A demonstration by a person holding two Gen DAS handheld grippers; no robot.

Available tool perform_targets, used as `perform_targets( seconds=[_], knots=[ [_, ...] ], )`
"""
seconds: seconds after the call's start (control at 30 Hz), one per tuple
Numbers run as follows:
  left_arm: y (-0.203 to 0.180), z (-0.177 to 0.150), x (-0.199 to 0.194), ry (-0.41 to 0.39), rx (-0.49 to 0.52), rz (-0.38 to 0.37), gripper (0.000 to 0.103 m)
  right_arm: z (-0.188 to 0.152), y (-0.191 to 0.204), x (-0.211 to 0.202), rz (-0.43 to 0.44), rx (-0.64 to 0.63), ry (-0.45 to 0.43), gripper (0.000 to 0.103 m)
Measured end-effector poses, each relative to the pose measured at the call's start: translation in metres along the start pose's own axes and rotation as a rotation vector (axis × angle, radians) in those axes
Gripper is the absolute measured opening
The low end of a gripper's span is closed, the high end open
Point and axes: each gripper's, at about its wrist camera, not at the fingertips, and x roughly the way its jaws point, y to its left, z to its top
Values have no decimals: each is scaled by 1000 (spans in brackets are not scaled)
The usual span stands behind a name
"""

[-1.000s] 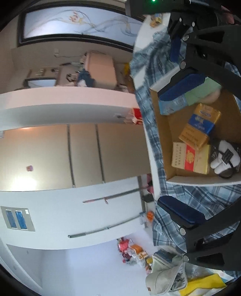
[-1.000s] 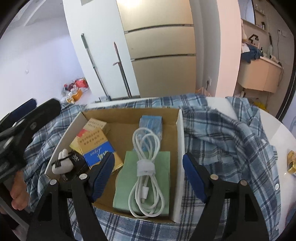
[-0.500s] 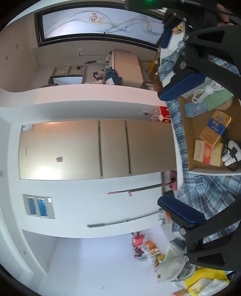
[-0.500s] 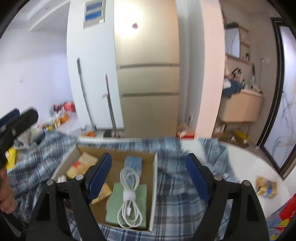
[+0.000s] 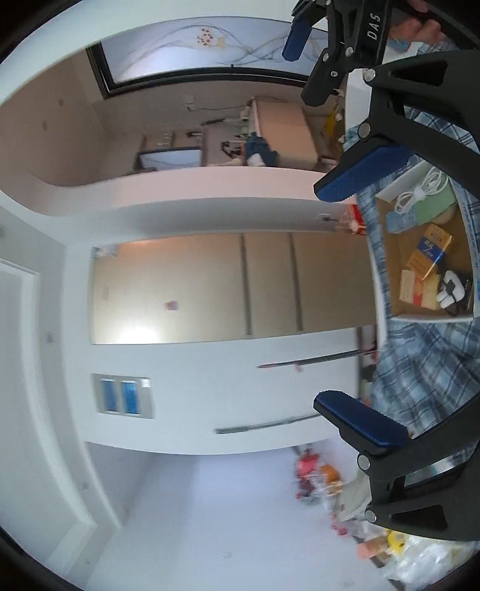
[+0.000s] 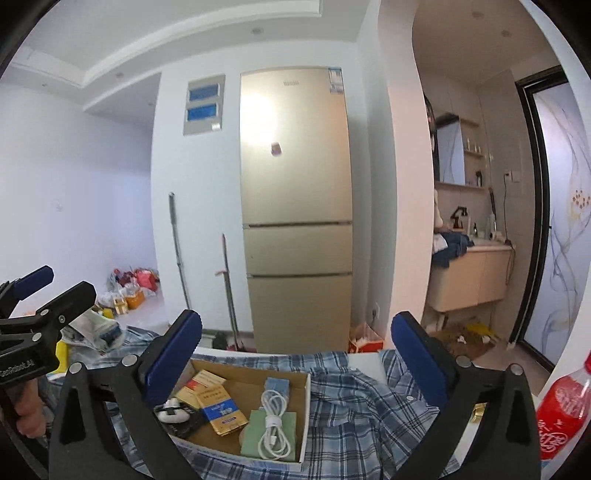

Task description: Organize soft objects

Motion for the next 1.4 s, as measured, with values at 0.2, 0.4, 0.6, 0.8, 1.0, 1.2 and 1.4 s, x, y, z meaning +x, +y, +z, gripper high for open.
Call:
perform_targets(
  seconds=[0.2, 0.4, 0.6, 0.8, 1.0, 1.2, 1.4],
  knots=[
    [5, 0, -42, -75, -32, 0, 103, 5, 6, -37, 3, -17, -70, 102],
    [7, -7, -67, -90, -40, -37, 103, -1, 8, -62, 5, -18, -133, 103],
    [4, -23, -83, -116, -32, -55, 103, -17, 9, -73, 4, -22, -168, 103],
    [1, -67, -87, -163, -8, -42, 103, -53, 13, -61, -32, -62, -166, 103],
    [1, -104, -70, -110, -3, -16, 103, -76, 1, -52, -24, 3, -152, 103],
    [2, -117, -60, -68, 2, 6, 103, -100, 1, -46, -37, -23, -159, 103],
    [-4, -122, -55, -55, 28, 33, 103, -103, -1, -38, -50, -16, -116, 103]
  ],
)
